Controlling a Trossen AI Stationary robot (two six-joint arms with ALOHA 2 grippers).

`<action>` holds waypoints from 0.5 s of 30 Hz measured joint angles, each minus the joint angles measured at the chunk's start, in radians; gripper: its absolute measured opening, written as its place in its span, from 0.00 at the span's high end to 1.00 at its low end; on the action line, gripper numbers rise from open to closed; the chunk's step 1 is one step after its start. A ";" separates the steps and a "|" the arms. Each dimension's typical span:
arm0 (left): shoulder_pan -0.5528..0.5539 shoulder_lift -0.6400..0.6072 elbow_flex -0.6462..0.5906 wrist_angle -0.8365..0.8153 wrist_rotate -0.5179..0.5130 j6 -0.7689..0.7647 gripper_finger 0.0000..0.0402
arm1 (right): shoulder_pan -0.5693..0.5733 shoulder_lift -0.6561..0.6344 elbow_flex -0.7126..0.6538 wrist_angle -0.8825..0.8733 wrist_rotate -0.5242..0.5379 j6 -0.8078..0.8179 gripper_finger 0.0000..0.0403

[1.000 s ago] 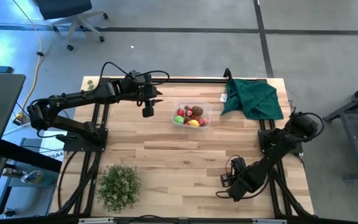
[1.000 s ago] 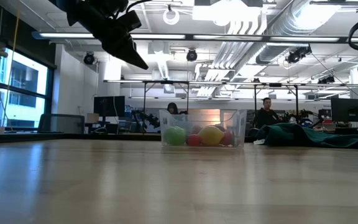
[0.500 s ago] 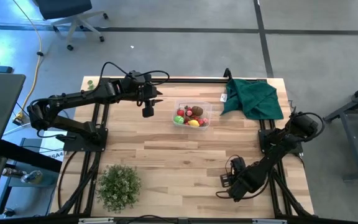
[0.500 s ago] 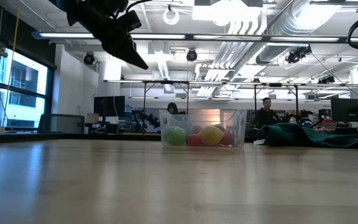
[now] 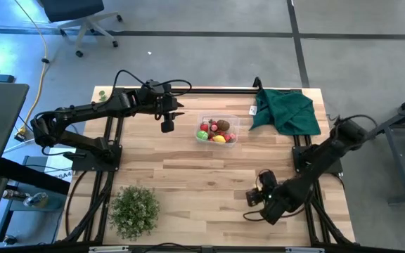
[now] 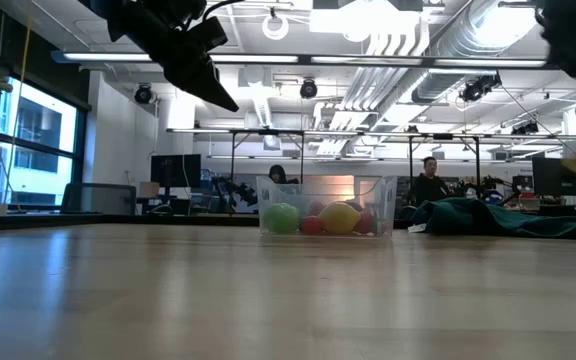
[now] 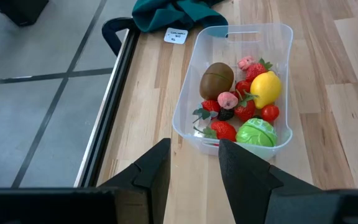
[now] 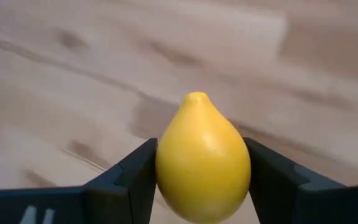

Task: Pick and placing Produce into tupperware
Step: Put the yellow lemon into the transparent bin

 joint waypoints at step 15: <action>0.000 0.000 0.000 0.000 0.000 0.000 0.69 | -0.246 -0.367 0.000 0.121 0.285 -0.589 0.53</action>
